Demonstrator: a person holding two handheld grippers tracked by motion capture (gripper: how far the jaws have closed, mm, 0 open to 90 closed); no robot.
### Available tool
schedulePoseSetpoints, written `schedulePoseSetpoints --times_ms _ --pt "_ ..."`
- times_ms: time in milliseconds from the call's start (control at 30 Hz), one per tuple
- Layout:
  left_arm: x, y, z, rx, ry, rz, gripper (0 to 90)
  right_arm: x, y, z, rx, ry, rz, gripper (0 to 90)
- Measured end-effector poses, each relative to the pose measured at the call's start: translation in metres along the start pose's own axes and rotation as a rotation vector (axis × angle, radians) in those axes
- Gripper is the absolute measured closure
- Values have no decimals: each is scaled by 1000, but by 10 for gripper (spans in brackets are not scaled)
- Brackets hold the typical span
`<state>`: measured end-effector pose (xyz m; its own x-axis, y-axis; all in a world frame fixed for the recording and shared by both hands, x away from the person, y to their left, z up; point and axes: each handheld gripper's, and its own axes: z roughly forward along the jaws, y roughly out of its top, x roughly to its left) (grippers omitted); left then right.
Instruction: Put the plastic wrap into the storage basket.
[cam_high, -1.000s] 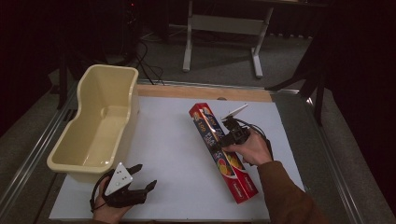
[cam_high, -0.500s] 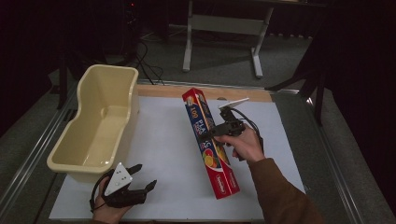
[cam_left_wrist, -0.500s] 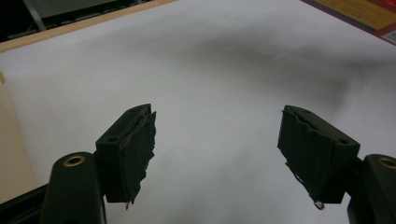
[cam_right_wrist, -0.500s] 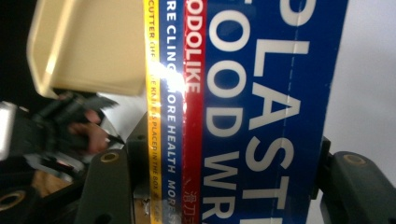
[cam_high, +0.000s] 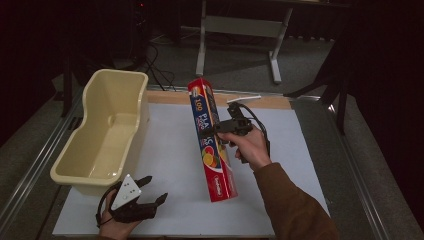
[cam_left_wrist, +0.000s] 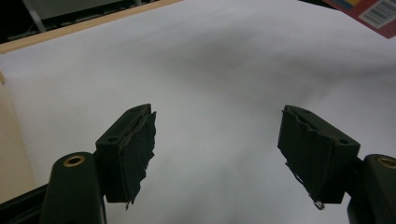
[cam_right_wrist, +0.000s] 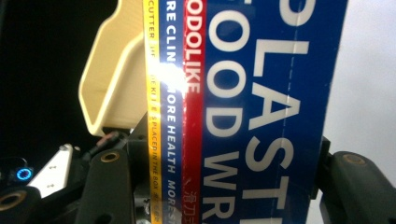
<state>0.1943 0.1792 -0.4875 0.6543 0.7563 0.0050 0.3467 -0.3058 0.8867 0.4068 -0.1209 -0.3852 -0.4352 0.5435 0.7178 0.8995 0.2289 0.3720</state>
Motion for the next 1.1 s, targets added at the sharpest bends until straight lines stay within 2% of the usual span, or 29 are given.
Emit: schedulePoseSetpoints --times_ms 367,567,867,1000,1100 --pt "1 0 -1 -6 1 -1 268 12 22 15 -53 106 34 412" --pt "3 0 -1 -9 2 -11 268 19 36 21 -73 130 64 412" --pt "3 -1 -1 -9 4 -13 268 32 50 29 -107 147 66 411" --pt "2 0 0 -8 4 -12 268 34 57 32 -147 170 106 411" --pt "2 0 0 -9 3 -9 268 37 62 35 -168 167 124 412"
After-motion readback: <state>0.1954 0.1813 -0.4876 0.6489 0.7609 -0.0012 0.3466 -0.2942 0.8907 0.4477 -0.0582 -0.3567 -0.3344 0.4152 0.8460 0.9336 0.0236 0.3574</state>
